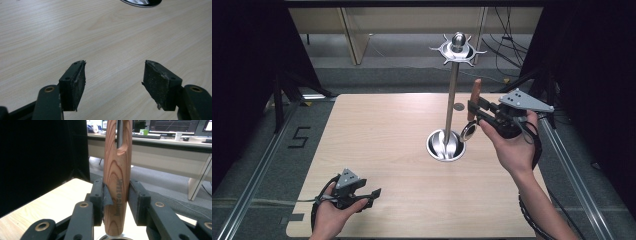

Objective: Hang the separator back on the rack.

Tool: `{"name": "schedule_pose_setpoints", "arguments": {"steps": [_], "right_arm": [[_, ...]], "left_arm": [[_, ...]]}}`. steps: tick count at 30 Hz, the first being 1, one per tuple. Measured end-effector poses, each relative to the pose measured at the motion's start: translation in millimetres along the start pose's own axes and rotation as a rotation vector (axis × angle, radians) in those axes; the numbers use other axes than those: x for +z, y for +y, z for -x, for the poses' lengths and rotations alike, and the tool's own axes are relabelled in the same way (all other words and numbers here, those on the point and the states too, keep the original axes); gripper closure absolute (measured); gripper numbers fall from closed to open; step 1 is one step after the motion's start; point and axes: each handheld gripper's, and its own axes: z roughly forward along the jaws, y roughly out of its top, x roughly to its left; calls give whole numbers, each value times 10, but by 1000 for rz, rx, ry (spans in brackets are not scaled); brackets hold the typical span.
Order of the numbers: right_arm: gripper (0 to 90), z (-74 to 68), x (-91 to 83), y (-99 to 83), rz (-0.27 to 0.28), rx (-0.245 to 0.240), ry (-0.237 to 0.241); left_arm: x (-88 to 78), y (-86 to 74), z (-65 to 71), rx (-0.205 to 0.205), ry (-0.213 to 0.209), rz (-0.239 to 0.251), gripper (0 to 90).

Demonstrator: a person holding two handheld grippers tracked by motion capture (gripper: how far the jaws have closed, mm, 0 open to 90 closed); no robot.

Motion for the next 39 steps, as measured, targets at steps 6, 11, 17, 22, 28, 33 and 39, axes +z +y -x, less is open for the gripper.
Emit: {"name": "schedule_pose_setpoints", "arguments": {"steps": [6, 11, 17, 22, 28, 33, 39], "right_arm": [[685, -16, 0, 33, 0, 12, -4], [685, -9, 12, 59, 5, 6, -3], [685, -11, 15, 87, 7, 3, -4], [685, -2, 24, 105, 9, -7, -12], [685, 1, 37, 116, 23, -11, -16], [685, -2, 34, 133, 9, 4, -11], [685, -2, 39, 163, 10, 1, -9]], "left_arm": [[-3, 0, -1, 0, -4, 0, 335], [-8, 3, 0, -1, -7, 0, 335], [-2, 1, 0, 1, -1, 2, 335], [-16, 6, -6, 12, -8, -8, 334], [-14, 5, -5, 12, -8, -6, 334], [-17, 6, -6, 14, -9, -8, 334], [-19, 6, -6, 15, -7, -5, 334]]}}
